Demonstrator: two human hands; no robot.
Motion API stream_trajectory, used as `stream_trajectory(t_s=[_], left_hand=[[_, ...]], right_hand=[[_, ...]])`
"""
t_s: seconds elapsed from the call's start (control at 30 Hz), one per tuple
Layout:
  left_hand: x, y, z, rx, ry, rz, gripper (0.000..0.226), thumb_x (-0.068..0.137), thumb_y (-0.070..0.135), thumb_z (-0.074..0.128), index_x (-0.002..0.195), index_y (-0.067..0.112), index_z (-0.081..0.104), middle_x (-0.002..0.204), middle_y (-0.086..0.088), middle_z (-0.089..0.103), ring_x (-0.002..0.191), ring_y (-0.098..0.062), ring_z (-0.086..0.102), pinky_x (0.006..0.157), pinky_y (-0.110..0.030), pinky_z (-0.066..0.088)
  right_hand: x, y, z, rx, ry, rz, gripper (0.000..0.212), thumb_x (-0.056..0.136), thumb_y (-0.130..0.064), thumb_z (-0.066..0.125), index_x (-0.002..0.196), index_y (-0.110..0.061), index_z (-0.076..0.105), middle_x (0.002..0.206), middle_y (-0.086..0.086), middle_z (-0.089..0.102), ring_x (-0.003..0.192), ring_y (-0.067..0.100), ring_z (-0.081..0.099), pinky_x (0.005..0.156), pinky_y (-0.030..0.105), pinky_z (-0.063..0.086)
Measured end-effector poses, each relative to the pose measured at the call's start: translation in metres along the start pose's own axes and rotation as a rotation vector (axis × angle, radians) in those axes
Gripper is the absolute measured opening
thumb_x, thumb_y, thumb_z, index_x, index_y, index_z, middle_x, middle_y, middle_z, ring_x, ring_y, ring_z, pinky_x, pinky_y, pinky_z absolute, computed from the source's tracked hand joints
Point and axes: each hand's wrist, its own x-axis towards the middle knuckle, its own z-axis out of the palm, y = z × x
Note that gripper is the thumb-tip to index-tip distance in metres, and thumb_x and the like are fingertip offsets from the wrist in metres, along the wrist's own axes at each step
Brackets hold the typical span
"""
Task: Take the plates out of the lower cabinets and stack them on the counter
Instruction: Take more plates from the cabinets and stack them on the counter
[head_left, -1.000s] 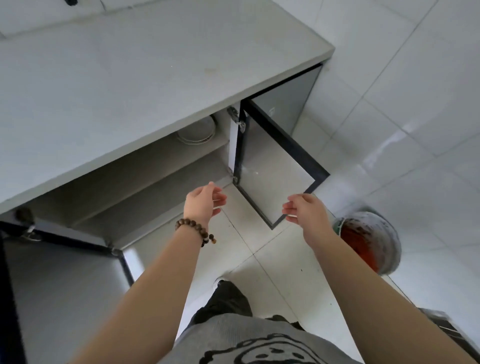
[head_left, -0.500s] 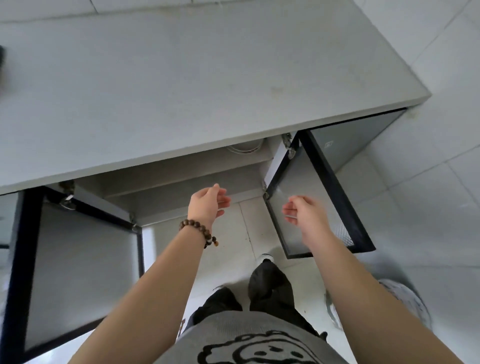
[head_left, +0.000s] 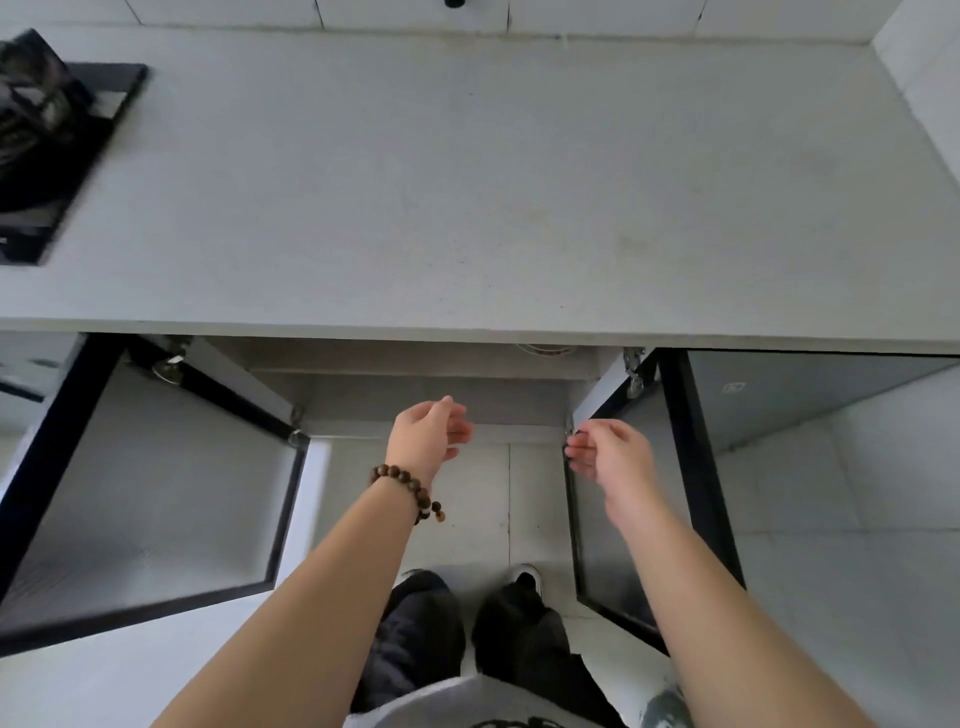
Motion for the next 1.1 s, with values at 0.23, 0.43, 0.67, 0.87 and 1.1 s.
stream_trajectory(t_s=[0.23, 0.43, 0.67, 0.87, 1.1], left_hand=[[0.053, -0.029, 0.019, -0.01, -0.029, -0.012, 0.026, 0.096, 0.027, 0.048, 0.09, 0.01, 0.068, 0.082, -0.006, 0.074, 0.081, -0.02, 0.069, 0.084, -0.04, 0.053], [0.121, -0.067, 0.036, -0.058, -0.078, 0.02, 0.027, 0.096, 0.026, 0.049, 0.088, 0.009, 0.068, 0.075, -0.005, 0.073, 0.075, -0.019, 0.068, 0.081, -0.038, 0.053], [0.221, -0.117, 0.061, -0.181, -0.124, 0.022, 0.019, 0.095, 0.016, 0.051, 0.096, 0.004, 0.065, 0.07, -0.007, 0.07, 0.065, -0.019, 0.065, 0.063, -0.029, 0.049], [0.308, -0.122, 0.092, -0.21, -0.183, 0.162, 0.019, 0.096, 0.014, 0.046, 0.104, 0.006, 0.062, 0.083, -0.011, 0.07, 0.075, -0.022, 0.066, 0.07, -0.031, 0.052], [0.371, -0.102, 0.127, -0.276, -0.169, 0.309, 0.01, 0.09, 0.013, 0.055, 0.081, 0.017, 0.059, 0.076, -0.006, 0.064, 0.073, -0.023, 0.064, 0.07, -0.033, 0.054]], right_hand=[[0.049, 0.035, 0.016, 0.044, 0.01, 0.022, 0.014, 0.094, -0.008, 0.051, 0.087, -0.011, 0.062, 0.079, 0.011, 0.067, 0.069, 0.022, 0.064, 0.062, 0.031, 0.052], [0.114, 0.08, 0.046, 0.121, 0.053, 0.002, 0.016, 0.095, -0.006, 0.049, 0.083, -0.01, 0.06, 0.074, 0.01, 0.063, 0.064, 0.021, 0.061, 0.059, 0.031, 0.049], [0.214, 0.141, 0.08, 0.16, 0.057, -0.064, 0.015, 0.094, -0.01, 0.051, 0.09, -0.01, 0.065, 0.077, 0.009, 0.068, 0.069, 0.022, 0.064, 0.059, 0.031, 0.048], [0.305, 0.154, 0.089, 0.181, 0.064, -0.169, 0.016, 0.097, -0.012, 0.05, 0.087, -0.016, 0.062, 0.08, 0.008, 0.068, 0.072, 0.021, 0.066, 0.066, 0.033, 0.052], [0.369, 0.134, 0.085, 0.256, 0.129, -0.379, 0.008, 0.097, -0.013, 0.051, 0.095, -0.014, 0.059, 0.08, 0.007, 0.064, 0.058, 0.016, 0.065, 0.051, 0.027, 0.054]])
